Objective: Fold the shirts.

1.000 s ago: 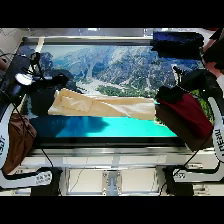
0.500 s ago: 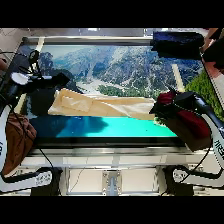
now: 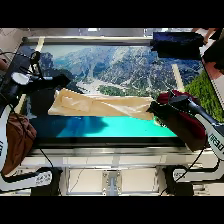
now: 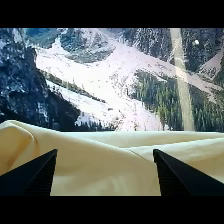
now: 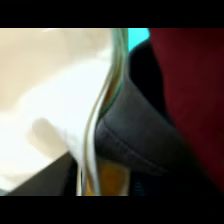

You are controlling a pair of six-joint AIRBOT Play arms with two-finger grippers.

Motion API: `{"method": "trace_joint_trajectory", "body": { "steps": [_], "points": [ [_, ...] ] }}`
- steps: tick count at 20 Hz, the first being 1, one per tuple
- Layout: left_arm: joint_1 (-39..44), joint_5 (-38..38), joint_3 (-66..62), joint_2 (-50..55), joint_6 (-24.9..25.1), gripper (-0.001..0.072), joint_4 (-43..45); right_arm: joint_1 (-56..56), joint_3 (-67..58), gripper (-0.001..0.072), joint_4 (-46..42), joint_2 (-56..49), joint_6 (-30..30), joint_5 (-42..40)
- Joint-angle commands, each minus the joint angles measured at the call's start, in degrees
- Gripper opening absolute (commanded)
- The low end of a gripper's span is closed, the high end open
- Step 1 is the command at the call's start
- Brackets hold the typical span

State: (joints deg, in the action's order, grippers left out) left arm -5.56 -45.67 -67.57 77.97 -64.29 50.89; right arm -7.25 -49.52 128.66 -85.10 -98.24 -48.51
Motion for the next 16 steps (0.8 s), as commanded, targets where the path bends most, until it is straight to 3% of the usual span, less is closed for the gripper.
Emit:
{"method": "trace_joint_trajectory", "body": {
  "steps": [1, 3, 5, 9, 10, 16],
  "points": [
    [1.0, -0.6, 0.1, 1.4, 0.0, 0.0688, -0.2, 0.9, -2.7, 0.0051, 1.7, -0.4, -0.4, 2.2],
    [2.9, -2.5, 0.1, 2.9, 0.0, 0.0654, -0.9, 1.4, -7.2, 0.0012, 1.6, -0.3, -0.5, -2.5],
    [5.7, -4.0, 0.1, 4.9, 0.0, 0.0388, -0.9, 1.8, -13.0, 0.0012, 1.5, 0.2, -1.2, -8.8],
    [14.4, -4.5, 0.1, 10.5, 0.0, 0.0061, -5.3, 2.0, -23.4, 0.0012, 1.4, 4.3, -1.9, -19.3],
    [17.0, -4.5, 0.1, 12.2, 0.0, 0.0017, -6.6, 2.1, -25.5, 0.0012, 1.4, 5.5, -1.9, -21.6],
    [32.8, -0.6, 0.1, 21.9, 0.1, 0.0014, -19.4, 5.7, -37.4, 0.0011, 1.2, 10.0, -1.8, -34.4]
  ]
}}
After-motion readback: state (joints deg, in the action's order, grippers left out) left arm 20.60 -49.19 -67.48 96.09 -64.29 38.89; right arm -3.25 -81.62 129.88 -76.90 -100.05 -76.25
